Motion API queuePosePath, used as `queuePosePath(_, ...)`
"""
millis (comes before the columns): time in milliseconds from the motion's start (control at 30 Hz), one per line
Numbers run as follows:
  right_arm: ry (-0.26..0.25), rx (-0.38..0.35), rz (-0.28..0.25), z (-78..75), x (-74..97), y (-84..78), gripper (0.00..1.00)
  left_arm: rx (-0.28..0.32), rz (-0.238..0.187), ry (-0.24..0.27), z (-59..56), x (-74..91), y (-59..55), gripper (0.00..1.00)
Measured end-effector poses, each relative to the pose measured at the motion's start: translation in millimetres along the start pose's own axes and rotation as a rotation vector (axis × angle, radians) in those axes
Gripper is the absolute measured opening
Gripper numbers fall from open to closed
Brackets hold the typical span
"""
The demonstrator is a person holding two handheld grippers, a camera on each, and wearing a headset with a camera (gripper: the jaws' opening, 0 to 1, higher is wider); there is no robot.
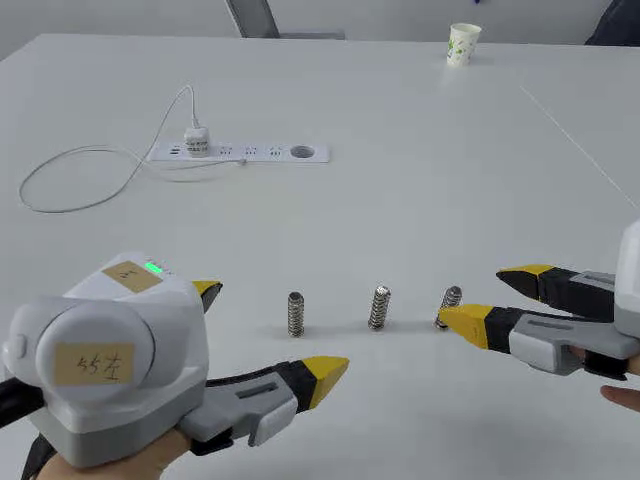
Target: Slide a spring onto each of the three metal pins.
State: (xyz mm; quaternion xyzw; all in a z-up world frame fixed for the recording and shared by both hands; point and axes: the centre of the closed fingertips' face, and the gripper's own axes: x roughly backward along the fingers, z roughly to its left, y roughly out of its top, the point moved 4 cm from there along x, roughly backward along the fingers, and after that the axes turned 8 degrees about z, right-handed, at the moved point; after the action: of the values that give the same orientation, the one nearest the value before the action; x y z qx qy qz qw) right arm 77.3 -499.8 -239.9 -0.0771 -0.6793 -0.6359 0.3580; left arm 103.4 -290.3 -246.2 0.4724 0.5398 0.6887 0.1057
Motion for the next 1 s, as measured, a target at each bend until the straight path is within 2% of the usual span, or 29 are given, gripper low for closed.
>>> queuePosePath(433, 0.027, -0.004, 0.032, 10.7, 18.2, -10.6, 0.67, 0.017, 0.018, -0.004, 2.4, 18.6, -4.1, 0.85)
queuePosePath(700, 0.054, -0.023, 0.031, 17.2, 23.1, -14.1, 0.74, 0.040, 0.029, -0.015, 2.4, 27.8, -9.6, 0.90)
queuePosePath(1000, 0.082, -0.026, 0.023, 26.1, 27.3, -19.4, 0.82, 0.023, 0.037, -0.023, -1.1, 32.2, -13.3, 0.96)
